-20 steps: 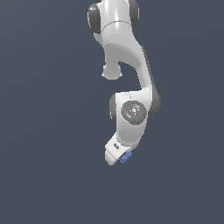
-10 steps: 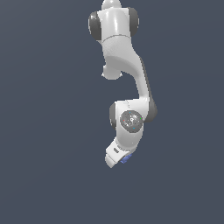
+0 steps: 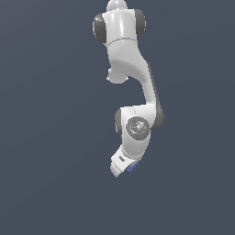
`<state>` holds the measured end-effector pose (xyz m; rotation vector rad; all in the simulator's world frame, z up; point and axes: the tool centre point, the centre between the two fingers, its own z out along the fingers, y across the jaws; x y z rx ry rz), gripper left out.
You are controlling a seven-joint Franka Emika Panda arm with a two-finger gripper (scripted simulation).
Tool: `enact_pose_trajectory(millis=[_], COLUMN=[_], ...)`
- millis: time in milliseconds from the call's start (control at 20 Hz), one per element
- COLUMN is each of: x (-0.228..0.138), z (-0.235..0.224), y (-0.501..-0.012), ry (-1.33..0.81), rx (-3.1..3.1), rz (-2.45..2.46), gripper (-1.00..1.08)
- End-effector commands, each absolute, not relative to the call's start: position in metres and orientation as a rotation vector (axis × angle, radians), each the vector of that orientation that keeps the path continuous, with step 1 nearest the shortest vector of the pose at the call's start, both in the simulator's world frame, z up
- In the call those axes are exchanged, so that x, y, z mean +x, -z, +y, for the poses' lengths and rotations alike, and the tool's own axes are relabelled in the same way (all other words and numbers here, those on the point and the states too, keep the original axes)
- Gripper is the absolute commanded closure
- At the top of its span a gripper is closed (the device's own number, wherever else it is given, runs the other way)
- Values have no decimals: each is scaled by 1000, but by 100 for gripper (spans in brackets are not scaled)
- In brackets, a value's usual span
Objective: Pick up the object and move it to a goal position.
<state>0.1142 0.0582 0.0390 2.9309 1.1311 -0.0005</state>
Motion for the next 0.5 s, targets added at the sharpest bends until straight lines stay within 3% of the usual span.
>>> enact_pose_trajectory(millis=[0,450], x=[114,113], z=[58,59], y=[-39,-43], ry=[0,0], rx=[2931,2931], rz=[1131,1131], gripper=[108,108])
